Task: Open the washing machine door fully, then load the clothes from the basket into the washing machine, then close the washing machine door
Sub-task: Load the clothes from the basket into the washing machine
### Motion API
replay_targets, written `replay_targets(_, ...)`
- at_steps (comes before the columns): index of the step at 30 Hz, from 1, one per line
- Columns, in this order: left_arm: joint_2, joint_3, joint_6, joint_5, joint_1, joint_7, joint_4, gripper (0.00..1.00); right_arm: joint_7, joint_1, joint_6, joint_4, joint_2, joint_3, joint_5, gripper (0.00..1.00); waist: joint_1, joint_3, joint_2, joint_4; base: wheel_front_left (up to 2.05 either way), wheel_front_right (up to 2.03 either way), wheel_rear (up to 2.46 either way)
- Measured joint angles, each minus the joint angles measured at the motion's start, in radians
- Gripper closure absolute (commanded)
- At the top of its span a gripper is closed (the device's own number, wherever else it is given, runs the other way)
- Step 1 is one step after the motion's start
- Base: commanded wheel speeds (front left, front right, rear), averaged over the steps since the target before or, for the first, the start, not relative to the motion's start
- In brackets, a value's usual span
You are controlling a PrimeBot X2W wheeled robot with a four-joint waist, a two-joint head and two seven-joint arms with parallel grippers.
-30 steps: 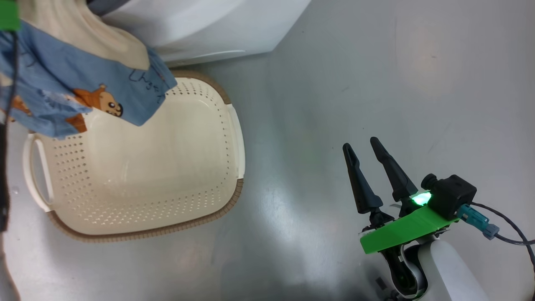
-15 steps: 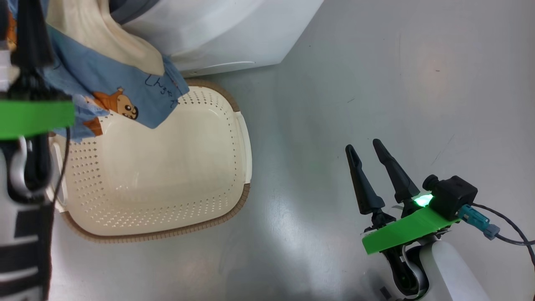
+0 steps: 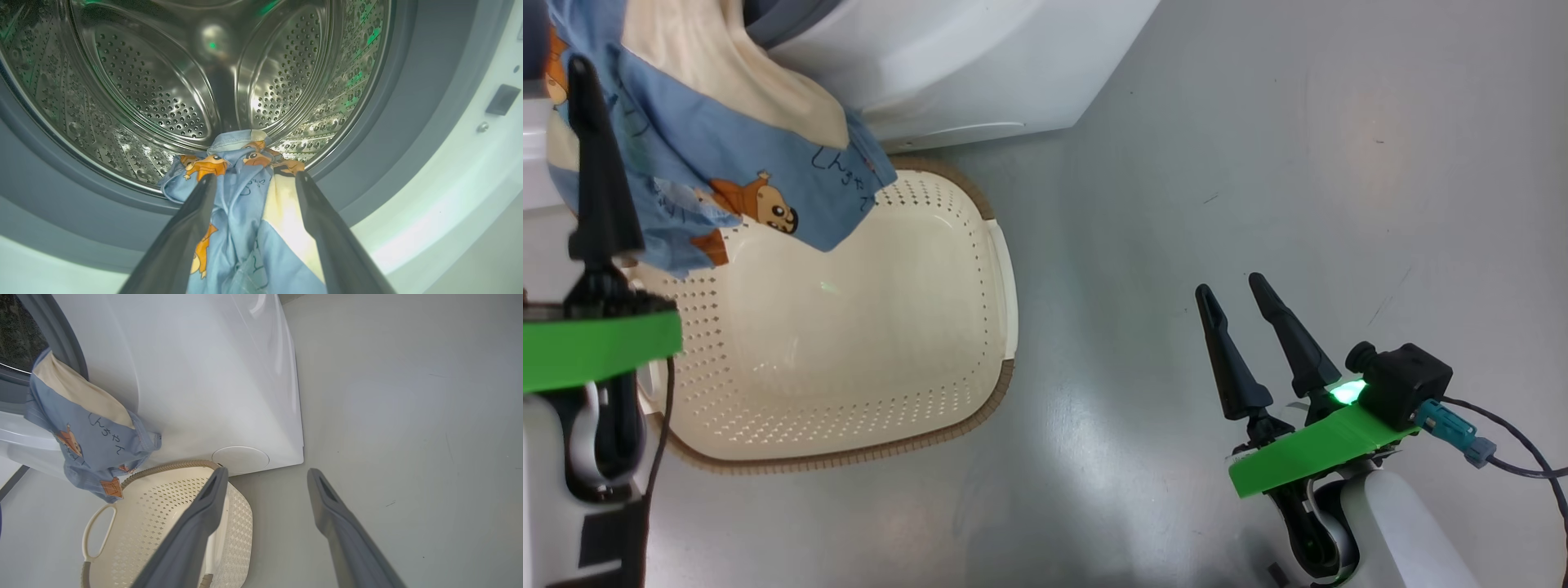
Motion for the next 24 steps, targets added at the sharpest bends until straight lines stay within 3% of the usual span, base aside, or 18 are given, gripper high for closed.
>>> replay_targets(24, -0.072, 0.108, -0.001, 0.047, 0.248, 0.000, 0.037, 0.00, 0.000, 0.000, 0.000, -0.001, -0.001, 0.002, -0.010, 0.00, 0.0000, -0.004, 0.0000, 0.009, 0.00, 0.00, 0.00)
